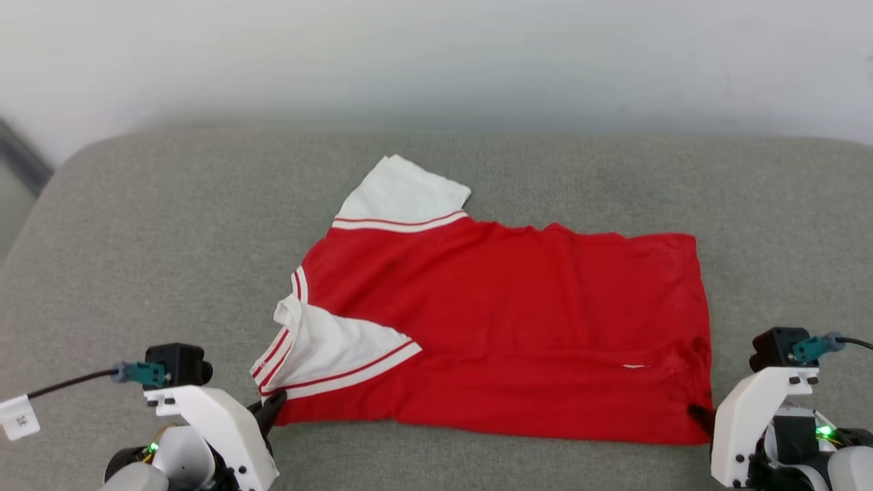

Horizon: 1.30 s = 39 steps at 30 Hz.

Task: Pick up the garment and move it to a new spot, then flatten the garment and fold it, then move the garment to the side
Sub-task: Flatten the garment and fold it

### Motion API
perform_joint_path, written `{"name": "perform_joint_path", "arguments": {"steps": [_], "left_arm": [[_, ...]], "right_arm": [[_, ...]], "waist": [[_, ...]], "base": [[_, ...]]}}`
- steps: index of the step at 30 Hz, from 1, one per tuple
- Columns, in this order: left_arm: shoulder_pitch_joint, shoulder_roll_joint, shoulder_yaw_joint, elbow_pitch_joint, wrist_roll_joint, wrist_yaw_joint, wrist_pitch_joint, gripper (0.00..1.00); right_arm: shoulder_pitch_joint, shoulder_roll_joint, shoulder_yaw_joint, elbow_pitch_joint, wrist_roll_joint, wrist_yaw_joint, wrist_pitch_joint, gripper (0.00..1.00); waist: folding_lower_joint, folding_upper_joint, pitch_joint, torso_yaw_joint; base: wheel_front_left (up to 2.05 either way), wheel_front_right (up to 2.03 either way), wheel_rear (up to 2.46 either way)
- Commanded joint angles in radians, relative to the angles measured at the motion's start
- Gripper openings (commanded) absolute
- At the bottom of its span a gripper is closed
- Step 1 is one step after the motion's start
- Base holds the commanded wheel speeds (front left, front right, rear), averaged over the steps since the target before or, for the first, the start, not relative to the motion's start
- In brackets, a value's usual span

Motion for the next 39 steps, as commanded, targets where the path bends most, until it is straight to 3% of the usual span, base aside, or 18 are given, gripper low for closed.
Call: {"name": "perform_joint_path", "arguments": {"steps": [1,7,12,13,14,15,20,27,34,37,39], "left_arm": [[0.029,-0.007,0.001,-0.01,0.004,0.013,-0.019,0.0],[0.109,0.006,-0.003,-0.044,-0.008,0.053,-0.022,0.0],[0.14,-0.012,0.0,-0.034,-0.042,0.061,-0.011,0.0],[0.143,-0.019,-0.004,-0.026,-0.047,0.053,-0.008,0.31],[0.142,-0.019,-0.003,-0.009,-0.043,0.051,-0.015,1.0],[0.133,-0.026,0.001,0.004,-0.042,0.049,-0.023,1.0],[0.081,-0.05,0.014,0.042,-0.005,0.031,-0.1,1.0],[-0.027,-0.063,0.041,0.04,0.109,0.044,-0.249,1.0],[-0.222,-0.079,0.059,0.081,0.18,0.028,-0.306,1.0],[-0.326,-0.076,0.064,0.113,0.193,0.007,-0.291,1.0],[-0.388,-0.076,0.06,0.136,0.169,-0.03,-0.248,1.0]], "right_arm": [[0.034,-0.012,0.0,-0.03,0.008,0.0,0.01,0.0],[0.122,-0.022,-0.02,-0.121,0.017,0.0,0.078,0.0],[0.185,-0.005,-0.035,-0.141,0.01,0.0,0.1,0.0],[0.19,0.004,-0.037,-0.141,0.013,0.0,0.092,0.32],[0.193,0.007,-0.034,-0.14,0.009,0.0,0.076,0.78],[0.2,0.005,-0.033,-0.136,0.0,0.0,0.055,1.0],[0.17,-0.01,-0.003,-0.156,-0.025,0.0,-0.166,1.0],[0.108,-0.008,0.008,-0.182,-0.088,0.0,-0.464,1.0],[0.013,0.016,0.034,-0.244,-0.154,0.0,-0.607,1.0],[-0.036,0.033,0.046,-0.278,-0.177,0.0,-0.631,1.0],[-0.061,0.047,0.051,-0.301,-0.185,0.0,-0.64,1.0]], "waist": [[0.0,-0.0001,-0.053,0.009],[0.0,-0.0001,-0.097,0.018],[0.0,-0.0001,-0.093,0.02],[0.0,-0.0001,-0.091,0.019],[0.0,-0.0001,-0.088,0.014],[0.0,-0.0001,-0.086,0.012],[0.0,-0.0001,-0.082,-0.013],[0.0,-0.0001,-0.08,-0.062],[0.0,-0.0001,0.031,-0.101],[0.0,-0.0001,0.112,-0.116],[0.0,-0.0001,0.165,-0.126]], "base": [[0.0,0.0,0.0],[0.0,0.0,0.0],[0.0,0.0,0.0],[0.0,0.0,0.0],[0.0,0.0,0.0],[0.0,0.0,0.0],[0.0,0.0,0.0],[0.0,0.0,0.0],[0.0,0.0,0.0],[0.0,0.0,0.0],[0.0,0.0,0.0]]}}
